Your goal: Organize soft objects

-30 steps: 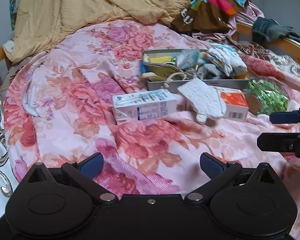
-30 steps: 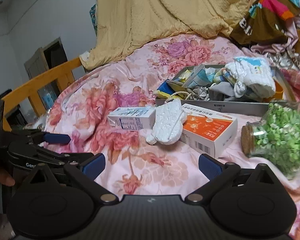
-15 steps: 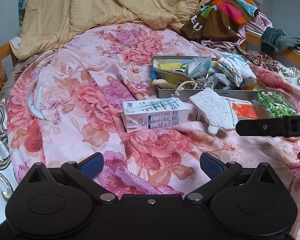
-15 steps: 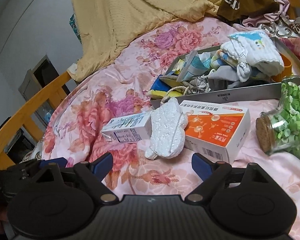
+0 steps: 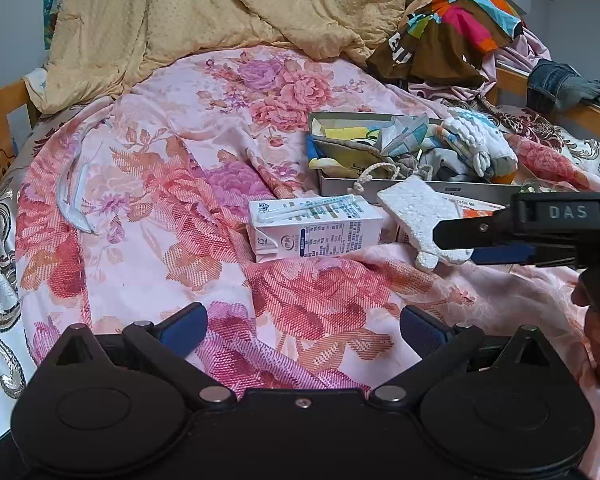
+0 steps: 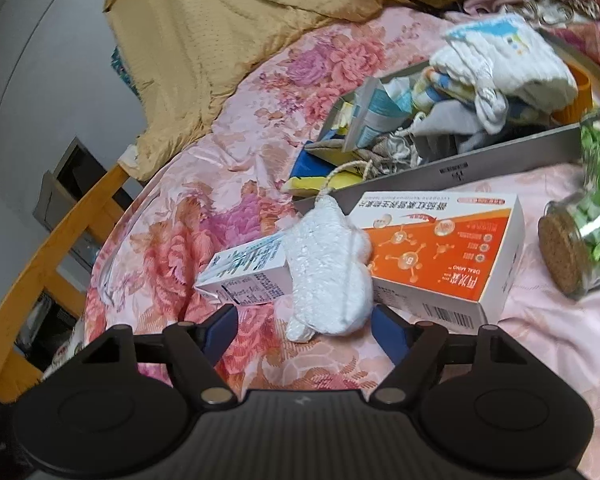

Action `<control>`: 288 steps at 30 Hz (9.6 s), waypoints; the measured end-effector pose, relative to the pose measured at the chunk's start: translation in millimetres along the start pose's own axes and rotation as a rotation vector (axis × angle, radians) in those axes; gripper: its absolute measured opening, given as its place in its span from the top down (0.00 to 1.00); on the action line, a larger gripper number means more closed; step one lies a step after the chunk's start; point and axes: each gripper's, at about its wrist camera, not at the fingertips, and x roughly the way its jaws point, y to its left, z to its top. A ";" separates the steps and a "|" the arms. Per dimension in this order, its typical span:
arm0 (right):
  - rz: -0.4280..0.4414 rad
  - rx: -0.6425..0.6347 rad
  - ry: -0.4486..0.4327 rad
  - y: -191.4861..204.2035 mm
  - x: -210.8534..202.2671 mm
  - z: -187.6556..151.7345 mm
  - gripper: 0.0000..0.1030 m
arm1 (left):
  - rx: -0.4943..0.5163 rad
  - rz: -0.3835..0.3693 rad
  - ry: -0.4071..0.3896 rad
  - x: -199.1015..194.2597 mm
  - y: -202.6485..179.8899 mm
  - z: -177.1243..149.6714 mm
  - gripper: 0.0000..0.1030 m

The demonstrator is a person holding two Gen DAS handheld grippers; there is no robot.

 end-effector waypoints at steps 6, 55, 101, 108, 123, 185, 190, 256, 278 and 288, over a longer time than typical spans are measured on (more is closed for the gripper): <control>0.000 0.087 0.017 -11.2 13.2 0.6 0.32 | -0.014 0.000 0.001 0.8 1.1 -0.8 0.01; 0.136 -0.127 -0.038 -25.5 -20.3 26.3 0.87 | -0.182 -0.036 -0.196 67.3 -30.6 57.0 0.01; 0.344 -0.894 0.249 29.3 92.6 100.1 0.84 | -0.327 -0.176 -0.161 181.4 76.1 150.9 0.01; 0.394 -1.018 0.279 30.8 102.3 97.0 0.74 | -0.405 -0.166 -0.172 184.6 84.4 147.0 0.01; 0.375 -0.959 0.250 20.1 94.4 98.4 0.41 | -0.245 -0.314 -0.216 200.3 50.5 169.5 0.01; 0.180 -0.712 0.098 10.8 71.4 85.3 0.33 | -0.011 -0.677 0.123 207.6 70.5 117.9 0.50; 0.189 -0.652 0.083 4.4 67.3 87.9 0.47 | -0.045 -0.668 0.137 210.7 74.0 118.2 0.62; -0.252 -0.493 -0.222 -3.0 22.5 129.4 0.08 | -0.085 -0.202 -0.175 154.8 20.2 155.3 0.09; -0.334 -0.423 -0.357 44.7 -109.7 22.6 0.00 | -0.191 -0.110 -0.285 -0.9 4.6 72.8 0.01; -0.396 -0.391 -0.378 58.2 -137.1 -28.2 0.00 | -0.193 -0.140 -0.260 -26.8 -12.1 28.5 0.01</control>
